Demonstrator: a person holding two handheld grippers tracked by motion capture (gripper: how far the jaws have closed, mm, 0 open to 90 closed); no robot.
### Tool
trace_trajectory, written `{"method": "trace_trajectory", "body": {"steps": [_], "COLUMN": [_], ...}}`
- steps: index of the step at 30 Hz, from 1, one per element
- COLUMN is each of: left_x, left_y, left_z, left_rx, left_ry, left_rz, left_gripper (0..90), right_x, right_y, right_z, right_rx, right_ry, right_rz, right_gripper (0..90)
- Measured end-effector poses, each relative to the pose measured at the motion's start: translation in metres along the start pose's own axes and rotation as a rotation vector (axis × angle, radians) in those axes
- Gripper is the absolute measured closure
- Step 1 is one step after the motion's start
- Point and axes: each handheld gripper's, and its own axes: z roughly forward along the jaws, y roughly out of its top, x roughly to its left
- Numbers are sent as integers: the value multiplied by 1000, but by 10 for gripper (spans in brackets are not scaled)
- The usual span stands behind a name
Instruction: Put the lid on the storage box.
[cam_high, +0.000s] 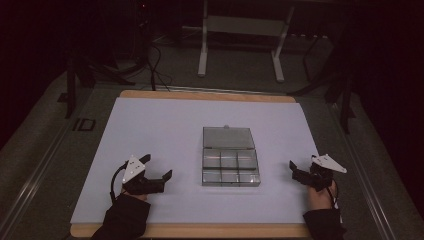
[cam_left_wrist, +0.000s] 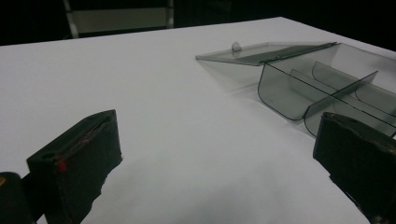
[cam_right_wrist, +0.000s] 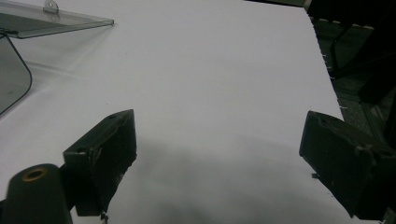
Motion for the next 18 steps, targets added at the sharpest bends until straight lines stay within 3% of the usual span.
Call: {"method": "trace_trajectory", "body": {"steps": [5, 11, 14, 18], "left_x": [2, 0, 3, 6], "left_y": [1, 1, 2, 1], "left_z": [1, 2, -1, -1], "left_rx": [19, 33, 78, 102], "left_ry": [-37, -31, -84, -74], "left_rz": [2, 21, 7, 2], "left_gripper": [22, 21, 21, 21], "right_x": [-1, 0, 0, 1], "right_y": [0, 0, 0, 0], "right_z": [0, 0, 0, 0], "right_rx": [0, 2, 5, 7], "right_ry": [4, 2, 2, 0], "right_rz": [7, 2, -2, -10], "right_gripper": [109, 109, 109, 109]}}
